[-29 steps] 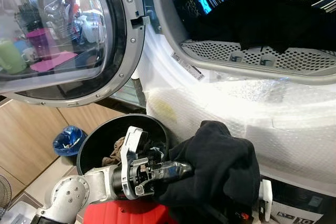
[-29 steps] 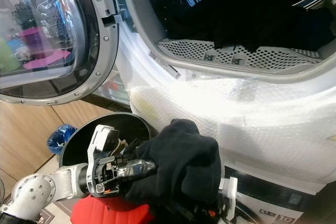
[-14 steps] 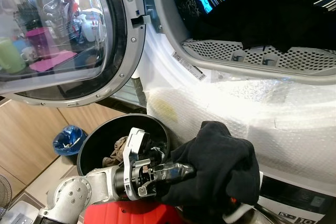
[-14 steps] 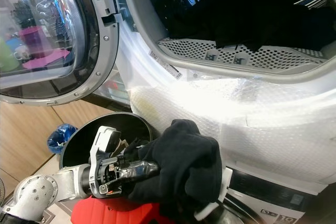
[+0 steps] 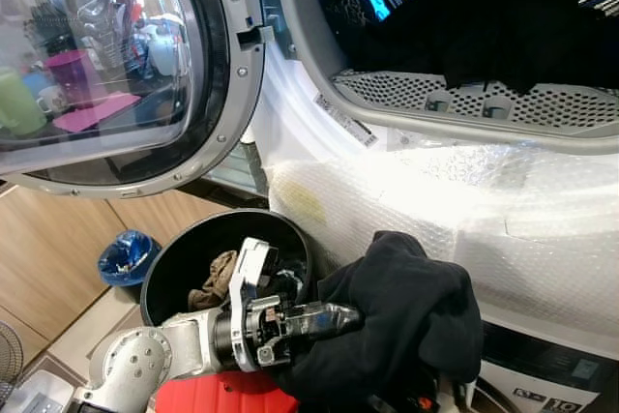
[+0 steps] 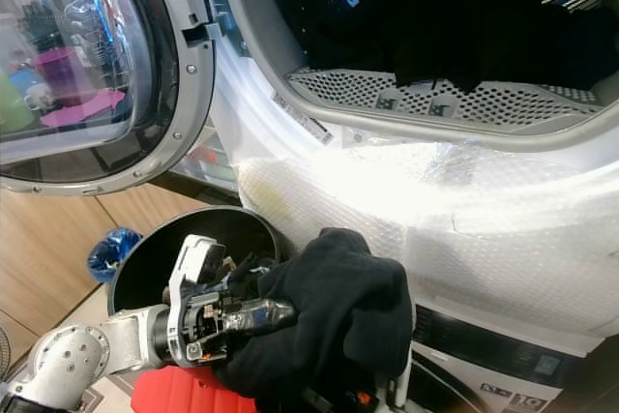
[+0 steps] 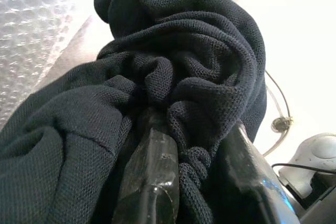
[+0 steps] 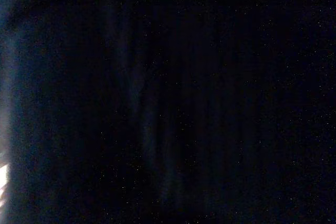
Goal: Clothes washing
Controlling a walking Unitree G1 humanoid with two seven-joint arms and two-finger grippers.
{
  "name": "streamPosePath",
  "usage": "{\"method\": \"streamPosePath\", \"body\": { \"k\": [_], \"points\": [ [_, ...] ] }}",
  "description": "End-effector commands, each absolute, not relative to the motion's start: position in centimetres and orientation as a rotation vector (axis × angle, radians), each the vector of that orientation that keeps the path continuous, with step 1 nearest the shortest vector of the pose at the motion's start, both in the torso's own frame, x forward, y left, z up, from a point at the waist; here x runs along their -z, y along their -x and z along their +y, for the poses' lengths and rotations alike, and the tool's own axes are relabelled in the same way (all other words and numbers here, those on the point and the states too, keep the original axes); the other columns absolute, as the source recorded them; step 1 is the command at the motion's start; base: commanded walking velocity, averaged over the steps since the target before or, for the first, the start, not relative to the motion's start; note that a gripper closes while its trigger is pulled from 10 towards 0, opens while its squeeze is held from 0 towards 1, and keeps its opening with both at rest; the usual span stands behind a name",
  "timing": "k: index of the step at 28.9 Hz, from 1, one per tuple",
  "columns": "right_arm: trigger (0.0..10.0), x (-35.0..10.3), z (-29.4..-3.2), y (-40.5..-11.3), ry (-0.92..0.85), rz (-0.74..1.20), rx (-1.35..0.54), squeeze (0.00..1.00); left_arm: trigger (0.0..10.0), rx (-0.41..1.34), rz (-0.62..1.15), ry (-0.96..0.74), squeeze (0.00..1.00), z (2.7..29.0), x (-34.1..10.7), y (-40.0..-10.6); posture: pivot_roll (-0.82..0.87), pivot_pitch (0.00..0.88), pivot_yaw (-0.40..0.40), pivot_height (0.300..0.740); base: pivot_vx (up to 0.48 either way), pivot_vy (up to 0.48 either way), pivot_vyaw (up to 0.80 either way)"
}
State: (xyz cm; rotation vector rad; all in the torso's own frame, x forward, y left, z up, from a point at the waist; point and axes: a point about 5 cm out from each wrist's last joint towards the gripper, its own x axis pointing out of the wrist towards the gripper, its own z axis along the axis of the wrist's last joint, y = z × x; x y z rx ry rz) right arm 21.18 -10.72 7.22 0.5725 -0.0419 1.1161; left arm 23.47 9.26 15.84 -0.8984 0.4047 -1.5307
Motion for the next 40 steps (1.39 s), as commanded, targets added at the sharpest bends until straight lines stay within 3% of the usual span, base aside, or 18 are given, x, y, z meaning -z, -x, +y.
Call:
{"method": "streamPosePath", "body": {
  "k": [1, 10, 11, 13, 27, 33, 39, 40],
  "points": [
    [10.0, -7.2, -10.3, -21.8, -0.58, -0.047, -1.063, 0.0, 0.0, 1.532, 0.425, 0.898, 0.0, 9.2, -15.7, -23.3, 0.02, 0.065, 0.182, 0.74, 0.0, 0.0, 0.0],
    [10.0, -7.6, -10.1, -22.4, -0.631, -0.069, -1.032, 0.0, 0.0, 1.513, 0.45, 0.906, 0.0, 9.1, -15.0, -23.0, 0.02, 0.065, 0.183, 0.74, 0.0, 0.0, 0.0],
    [7.2, -7.5, -10.1, -22.4, -0.645, -0.065, -1.034, 0.0, 0.0, 1.513, 0.452, 0.906, 0.0, 9.2, -15.0, -23.0, 0.02, 0.063, 0.183, 0.74, 0.0, 0.0, 0.0],
    [0.0, -7.5, -10.1, -22.5, -0.658, -0.066, -1.027, 0.0, 0.0, 1.512, 0.454, 0.905, 0.0, 9.2, -14.9, -23.0, 0.02, 0.063, 0.183, 0.74, 0.0, 0.0, 0.0],
    [0.0, -8.2, -10.5, -22.3, -0.718, -0.121, -1.052, 0.0, 0.0, 1.515, 0.46, 0.887, 0.0, 9.0, -14.7, -22.8, 0.02, 0.062, 0.185, 0.74, 0.0, 0.0, 0.0],
    [0.0, -8.0, -10.3, -22.1, -0.722, -0.117, -1.064, 0.0, 0.0, 1.554, 0.455, 0.784, 0.0, 8.8, -15.3, -22.5, 0.03, 0.063, 0.187, 0.74, 0.0, 0.0, 0.0],
    [0.0, -8.0, -10.1, -22.2, -0.724, -0.125, -1.059, 0.0, 1.6, 1.599, 0.444, 0.621, 0.0, 8.7, -15.8, -22.1, 0.03, 0.059, 0.196, 0.74, 0.0, 0.0, 0.0],
    [0.0, -8.0, -9.9, -22.3, -0.729, -0.13, -1.057, 0.0, 3.3, 1.604, 0.424, 0.547, 0.0, 8.5, -16.2, -22.2, 0.03, 0.058, 0.201, 0.74, 0.0, 0.0, 0.0]
  ]
}}
